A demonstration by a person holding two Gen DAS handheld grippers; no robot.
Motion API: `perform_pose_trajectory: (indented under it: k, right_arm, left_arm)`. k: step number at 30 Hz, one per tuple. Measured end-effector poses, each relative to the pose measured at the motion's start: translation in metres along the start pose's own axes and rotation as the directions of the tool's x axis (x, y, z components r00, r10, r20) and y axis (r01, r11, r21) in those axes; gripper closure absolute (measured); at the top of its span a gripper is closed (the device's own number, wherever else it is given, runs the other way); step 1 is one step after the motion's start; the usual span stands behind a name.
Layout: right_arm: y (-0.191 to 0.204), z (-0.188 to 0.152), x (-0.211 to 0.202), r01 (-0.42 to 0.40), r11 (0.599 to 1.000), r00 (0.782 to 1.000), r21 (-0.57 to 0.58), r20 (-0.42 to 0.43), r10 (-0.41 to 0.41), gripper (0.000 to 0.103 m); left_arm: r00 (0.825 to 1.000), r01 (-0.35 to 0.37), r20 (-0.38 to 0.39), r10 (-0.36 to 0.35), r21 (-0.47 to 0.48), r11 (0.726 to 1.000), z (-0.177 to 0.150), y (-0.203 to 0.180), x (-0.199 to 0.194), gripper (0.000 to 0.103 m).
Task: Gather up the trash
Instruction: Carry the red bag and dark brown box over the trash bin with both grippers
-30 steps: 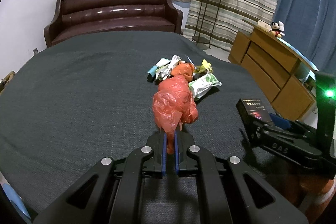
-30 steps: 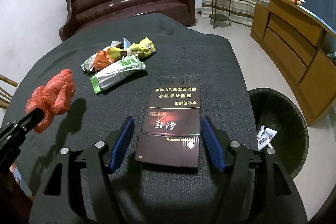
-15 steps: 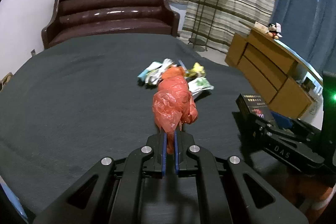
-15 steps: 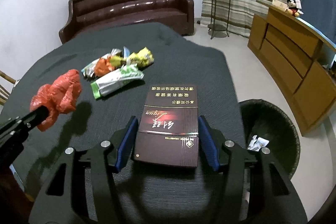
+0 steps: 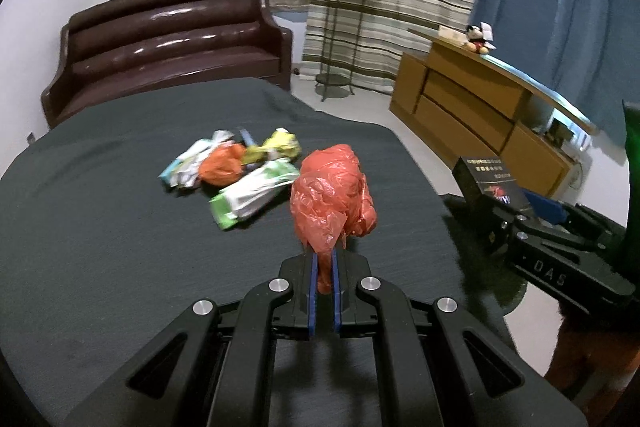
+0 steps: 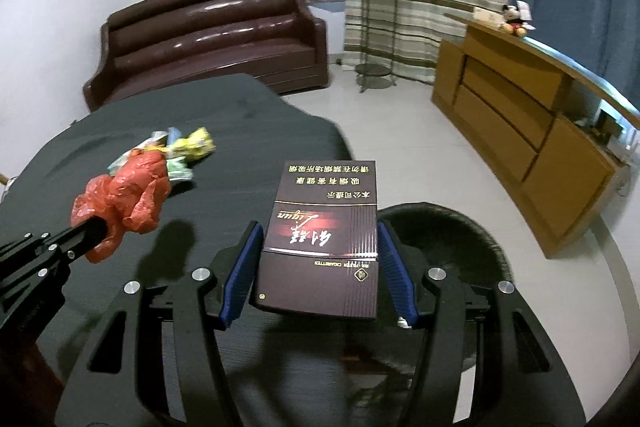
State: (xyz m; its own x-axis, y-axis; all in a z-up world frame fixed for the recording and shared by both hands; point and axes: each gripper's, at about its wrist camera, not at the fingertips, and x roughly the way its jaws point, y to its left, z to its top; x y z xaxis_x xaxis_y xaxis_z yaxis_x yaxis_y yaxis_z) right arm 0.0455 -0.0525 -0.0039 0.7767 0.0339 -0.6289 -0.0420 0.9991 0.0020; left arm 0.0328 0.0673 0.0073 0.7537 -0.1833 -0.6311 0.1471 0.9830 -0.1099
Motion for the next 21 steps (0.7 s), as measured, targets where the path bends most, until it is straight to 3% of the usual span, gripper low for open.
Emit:
perform_pose_trajectory:
  k: [11, 21]
  right_arm:
    - [-0.056, -0.002, 0.001, 0.08, 0.996, 0.997, 0.043, 0.013, -0.08, 0.046]
    - [-0.094, -0.001, 0.005, 0.102, 0.989, 0.994, 0.104, 0.013, -0.104, 0.046]
  left_arm:
    - [0.999, 0.052, -0.001, -0.052, 0.107, 0.993, 0.012, -0.065, 0.022, 0.097]
    - [0.997, 0.073, -0.031, -0.069, 0.173, 0.982, 0.017, -0.113, 0.049, 0.097]
